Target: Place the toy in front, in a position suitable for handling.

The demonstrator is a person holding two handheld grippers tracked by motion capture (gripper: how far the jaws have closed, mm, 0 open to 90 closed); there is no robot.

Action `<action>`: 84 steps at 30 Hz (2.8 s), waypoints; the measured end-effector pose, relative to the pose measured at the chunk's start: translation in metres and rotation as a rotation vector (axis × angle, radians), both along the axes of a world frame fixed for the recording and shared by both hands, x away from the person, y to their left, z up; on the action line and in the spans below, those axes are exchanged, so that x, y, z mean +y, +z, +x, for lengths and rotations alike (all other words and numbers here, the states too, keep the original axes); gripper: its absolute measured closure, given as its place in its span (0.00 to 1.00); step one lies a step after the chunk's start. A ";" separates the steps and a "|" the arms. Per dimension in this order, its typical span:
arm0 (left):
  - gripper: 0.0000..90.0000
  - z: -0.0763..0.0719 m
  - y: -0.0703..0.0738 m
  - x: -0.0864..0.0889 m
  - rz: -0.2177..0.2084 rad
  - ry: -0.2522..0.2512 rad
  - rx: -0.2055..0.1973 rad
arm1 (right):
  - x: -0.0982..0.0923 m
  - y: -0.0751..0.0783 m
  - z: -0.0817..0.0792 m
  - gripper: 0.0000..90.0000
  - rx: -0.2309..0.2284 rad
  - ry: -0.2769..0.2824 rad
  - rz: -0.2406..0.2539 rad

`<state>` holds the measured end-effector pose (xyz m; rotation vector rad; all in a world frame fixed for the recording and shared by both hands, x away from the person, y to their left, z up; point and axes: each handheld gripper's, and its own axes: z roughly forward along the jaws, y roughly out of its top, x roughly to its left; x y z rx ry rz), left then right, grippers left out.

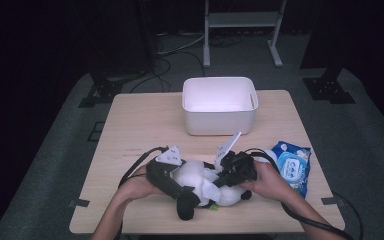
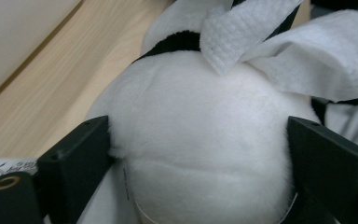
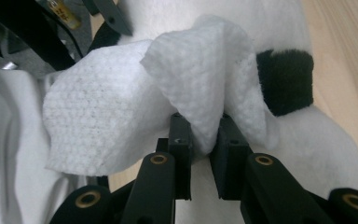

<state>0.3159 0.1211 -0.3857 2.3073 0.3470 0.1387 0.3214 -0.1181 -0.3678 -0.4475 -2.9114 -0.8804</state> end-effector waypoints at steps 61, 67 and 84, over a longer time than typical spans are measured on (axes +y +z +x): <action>0.17 0.006 -0.004 0.007 -0.027 0.066 -0.046 | 0.002 -0.004 0.006 0.88 -0.034 -0.034 0.027; 0.20 0.004 -0.007 0.007 -0.032 0.070 -0.051 | -0.009 0.009 0.003 0.87 -0.103 -0.060 0.019; 0.19 0.003 -0.008 0.009 -0.045 0.059 -0.052 | -0.087 0.005 0.002 0.87 -0.071 -0.230 -0.052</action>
